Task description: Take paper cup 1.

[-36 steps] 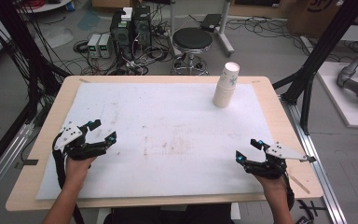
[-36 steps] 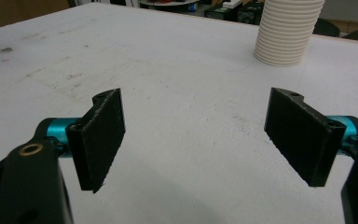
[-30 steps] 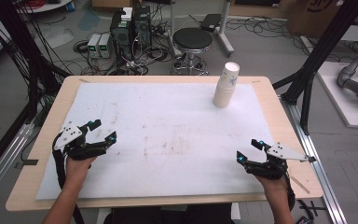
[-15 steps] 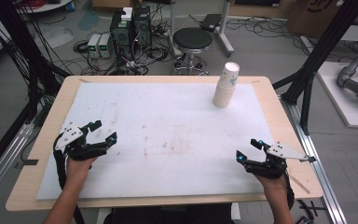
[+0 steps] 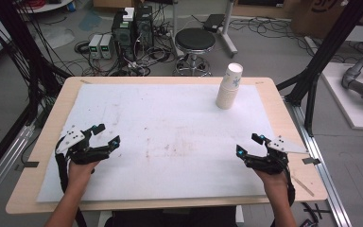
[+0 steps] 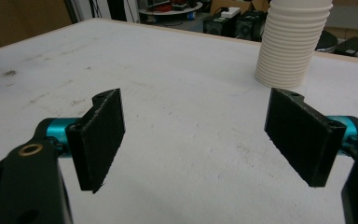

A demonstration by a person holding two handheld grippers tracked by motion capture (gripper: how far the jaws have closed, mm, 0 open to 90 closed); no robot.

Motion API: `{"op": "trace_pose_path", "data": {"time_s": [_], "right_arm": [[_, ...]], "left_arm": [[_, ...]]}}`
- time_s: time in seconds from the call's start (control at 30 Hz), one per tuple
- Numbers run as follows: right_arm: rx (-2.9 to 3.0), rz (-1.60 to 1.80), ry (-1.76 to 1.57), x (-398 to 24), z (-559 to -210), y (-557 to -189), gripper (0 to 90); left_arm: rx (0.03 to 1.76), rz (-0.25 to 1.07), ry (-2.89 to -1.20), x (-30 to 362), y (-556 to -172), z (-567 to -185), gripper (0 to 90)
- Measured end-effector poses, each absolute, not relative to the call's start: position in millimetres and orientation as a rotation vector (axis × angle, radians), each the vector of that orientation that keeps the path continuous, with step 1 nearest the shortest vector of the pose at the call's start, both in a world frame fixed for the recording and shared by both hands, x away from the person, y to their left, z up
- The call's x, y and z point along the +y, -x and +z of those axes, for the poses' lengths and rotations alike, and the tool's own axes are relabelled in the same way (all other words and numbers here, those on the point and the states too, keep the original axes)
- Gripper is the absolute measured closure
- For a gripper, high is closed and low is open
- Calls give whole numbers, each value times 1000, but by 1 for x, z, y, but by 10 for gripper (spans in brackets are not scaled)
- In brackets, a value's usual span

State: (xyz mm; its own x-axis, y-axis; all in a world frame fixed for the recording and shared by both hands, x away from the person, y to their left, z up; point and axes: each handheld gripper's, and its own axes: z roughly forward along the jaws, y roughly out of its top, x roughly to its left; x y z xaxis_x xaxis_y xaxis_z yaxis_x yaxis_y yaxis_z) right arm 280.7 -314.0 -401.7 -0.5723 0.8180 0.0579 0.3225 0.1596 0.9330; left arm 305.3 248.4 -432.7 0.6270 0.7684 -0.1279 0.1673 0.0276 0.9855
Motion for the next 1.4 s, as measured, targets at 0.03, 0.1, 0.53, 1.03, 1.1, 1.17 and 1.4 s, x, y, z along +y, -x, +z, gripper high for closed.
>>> {"op": "trace_pose_path", "data": {"time_s": [0.03,0.1,0.53,1.03,1.1,1.17,1.4], "right_arm": [[1975,1405,-1079,-313,-399,-283,205],[1989,1411,-1079,-311,-394,-288,205],[2060,1412,-1020,-291,-340,-353,205],[2055,1305,-1065,-274,-305,-428,206],[2049,1294,-1069,-274,-303,-437,206],[2044,1269,-1073,-274,-300,-444,206],[2013,1207,-1101,-274,-290,-466,206]], "left_arm": [[823,554,-1500,247,-306,-433,168],[820,548,-1508,247,-307,-434,168],[820,526,-1504,245,-307,-435,175],[818,507,-1511,242,-311,-438,174],[818,505,-1514,242,-311,-439,175],[819,505,-1510,241,-312,-439,175],[820,498,-1513,241,-313,-440,175]]}}
